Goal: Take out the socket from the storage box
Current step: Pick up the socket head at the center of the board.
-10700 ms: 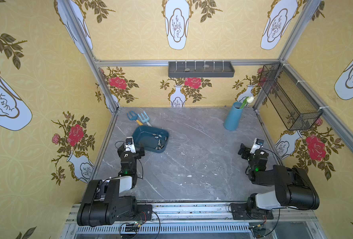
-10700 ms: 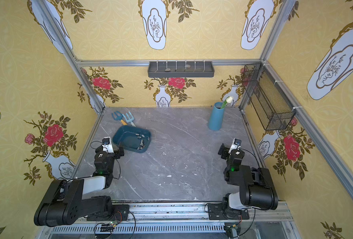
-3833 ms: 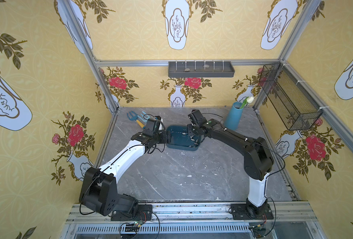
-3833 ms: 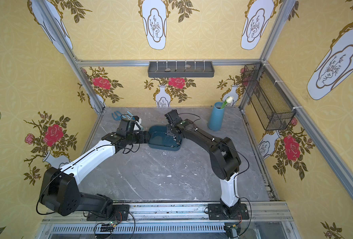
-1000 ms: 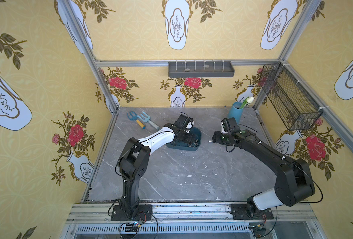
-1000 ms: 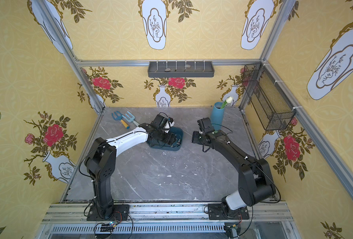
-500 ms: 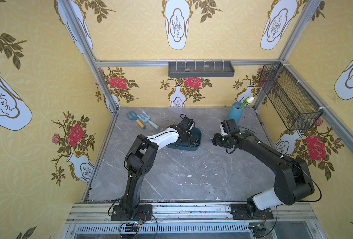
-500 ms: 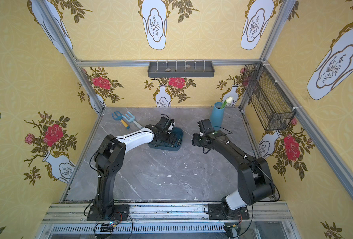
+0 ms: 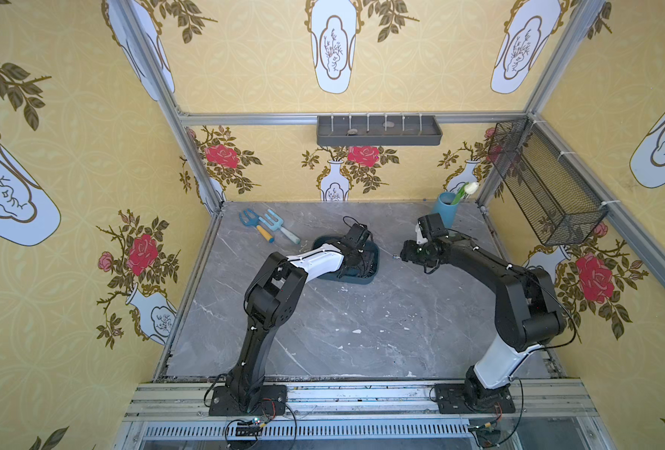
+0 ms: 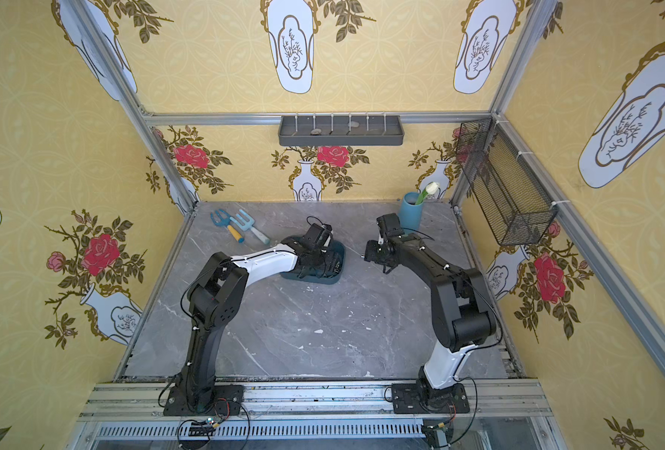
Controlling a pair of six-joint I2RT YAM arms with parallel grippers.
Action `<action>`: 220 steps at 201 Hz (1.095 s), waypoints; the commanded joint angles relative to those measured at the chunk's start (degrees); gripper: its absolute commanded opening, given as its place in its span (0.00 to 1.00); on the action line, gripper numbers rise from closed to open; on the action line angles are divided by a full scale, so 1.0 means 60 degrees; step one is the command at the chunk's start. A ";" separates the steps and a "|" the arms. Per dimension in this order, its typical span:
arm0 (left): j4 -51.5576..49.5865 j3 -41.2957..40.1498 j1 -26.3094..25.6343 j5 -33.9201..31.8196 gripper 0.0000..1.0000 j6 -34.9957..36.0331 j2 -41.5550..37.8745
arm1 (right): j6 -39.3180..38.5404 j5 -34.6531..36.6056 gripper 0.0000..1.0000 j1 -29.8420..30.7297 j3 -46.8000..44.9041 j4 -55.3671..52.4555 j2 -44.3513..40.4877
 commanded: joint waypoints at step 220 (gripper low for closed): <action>0.0845 -0.0779 0.0131 -0.0130 0.76 -0.0092 -0.0548 | -0.1103 0.1361 0.47 0.0064 0.4264 0.0371 0.4870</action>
